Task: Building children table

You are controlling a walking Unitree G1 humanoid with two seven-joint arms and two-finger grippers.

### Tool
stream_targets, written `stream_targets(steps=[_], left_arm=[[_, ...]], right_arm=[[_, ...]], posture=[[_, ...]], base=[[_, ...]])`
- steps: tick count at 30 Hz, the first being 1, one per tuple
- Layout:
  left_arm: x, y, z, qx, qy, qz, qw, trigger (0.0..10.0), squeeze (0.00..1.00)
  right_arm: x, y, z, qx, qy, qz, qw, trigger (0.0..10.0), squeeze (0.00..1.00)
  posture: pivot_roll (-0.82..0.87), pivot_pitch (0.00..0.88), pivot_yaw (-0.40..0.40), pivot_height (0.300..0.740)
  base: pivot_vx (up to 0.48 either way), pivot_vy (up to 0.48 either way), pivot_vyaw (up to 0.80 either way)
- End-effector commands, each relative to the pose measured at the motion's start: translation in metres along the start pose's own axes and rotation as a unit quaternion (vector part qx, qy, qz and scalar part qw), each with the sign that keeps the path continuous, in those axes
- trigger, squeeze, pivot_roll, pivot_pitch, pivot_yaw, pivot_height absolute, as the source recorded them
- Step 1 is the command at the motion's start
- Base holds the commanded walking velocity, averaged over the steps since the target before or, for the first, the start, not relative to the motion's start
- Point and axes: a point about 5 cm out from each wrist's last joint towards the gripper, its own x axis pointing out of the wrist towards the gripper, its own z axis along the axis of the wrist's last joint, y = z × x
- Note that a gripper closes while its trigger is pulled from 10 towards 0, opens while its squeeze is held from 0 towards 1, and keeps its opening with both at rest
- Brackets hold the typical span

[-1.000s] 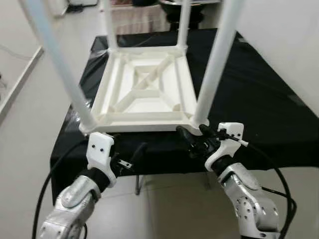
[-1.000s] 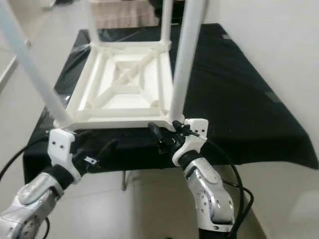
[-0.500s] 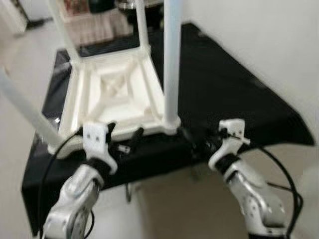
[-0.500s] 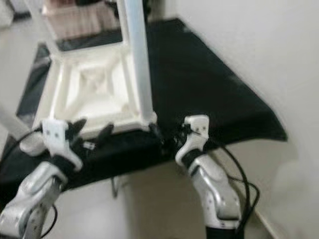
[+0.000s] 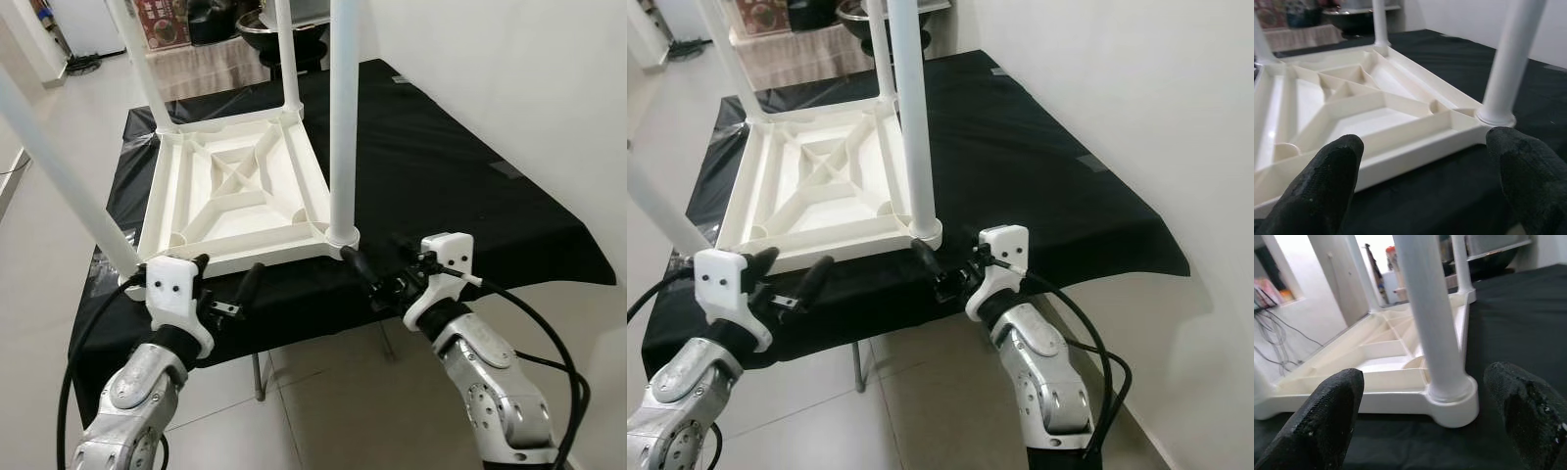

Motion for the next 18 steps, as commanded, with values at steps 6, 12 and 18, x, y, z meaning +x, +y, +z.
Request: stream_targets(steps=[6, 12, 18], left_arm=[[-0.007, 0.022, -0.011, 0.022, 0.026, 0.066, 0.997, 10.0, 0.00], [-0.017, 0.032, -0.027, 0.032, 0.046, 0.088, 0.995, 10.0, 0.00], [-0.015, 0.020, -0.034, 0.047, 0.073, 0.069, 0.994, 10.0, 0.00]], right_arm=[[0.004, -0.004, 0.001, -0.009, -0.003, 0.017, 1.000, 10.0, 0.00], [-0.001, -0.001, -0.010, 0.000, 0.013, 0.039, 0.999, 10.0, 0.00], [-0.006, 0.004, -0.022, 0.014, 0.033, 0.038, 0.999, 10.0, 0.00]], posture=[[0.00, 0.046, 0.065, 0.740], [-0.01, 0.013, 0.048, 0.740], [0.01, 0.084, 0.072, 0.740]], base=[[0.000, 0.000, 0.00], [0.000, 0.000, 0.00], [0.000, 0.160, 0.00]])
